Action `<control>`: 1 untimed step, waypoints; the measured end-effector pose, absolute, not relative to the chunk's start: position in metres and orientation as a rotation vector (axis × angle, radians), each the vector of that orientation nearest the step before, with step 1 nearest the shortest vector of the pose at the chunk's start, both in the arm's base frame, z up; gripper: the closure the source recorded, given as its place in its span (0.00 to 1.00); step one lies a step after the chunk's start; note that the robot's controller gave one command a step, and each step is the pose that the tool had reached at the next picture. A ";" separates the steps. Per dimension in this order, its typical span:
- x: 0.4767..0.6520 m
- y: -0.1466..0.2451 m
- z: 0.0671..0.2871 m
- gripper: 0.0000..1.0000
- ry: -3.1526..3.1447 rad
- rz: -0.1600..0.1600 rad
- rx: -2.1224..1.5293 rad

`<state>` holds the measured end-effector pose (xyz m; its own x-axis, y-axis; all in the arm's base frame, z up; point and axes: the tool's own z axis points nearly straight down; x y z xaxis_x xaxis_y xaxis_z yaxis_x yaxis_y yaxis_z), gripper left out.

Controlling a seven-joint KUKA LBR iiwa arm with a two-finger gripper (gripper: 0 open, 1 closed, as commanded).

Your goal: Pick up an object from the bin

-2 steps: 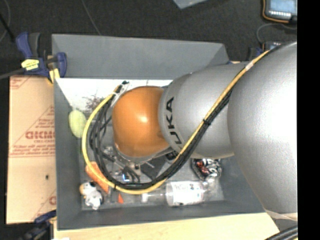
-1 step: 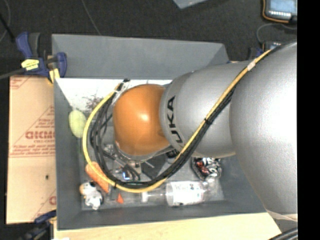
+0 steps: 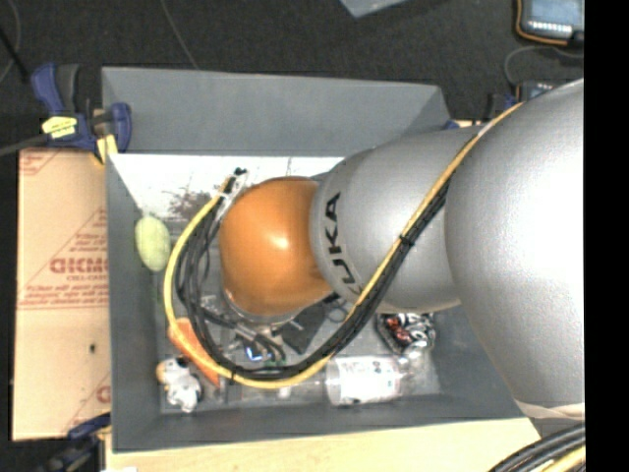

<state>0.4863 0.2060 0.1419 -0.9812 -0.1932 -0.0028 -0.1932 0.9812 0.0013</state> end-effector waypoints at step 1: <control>0.485 0.203 0.122 0.00 3.040 0.000 -0.795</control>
Offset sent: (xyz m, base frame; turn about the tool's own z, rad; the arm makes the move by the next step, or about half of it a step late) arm 0.0668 0.0076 -0.0583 -0.2255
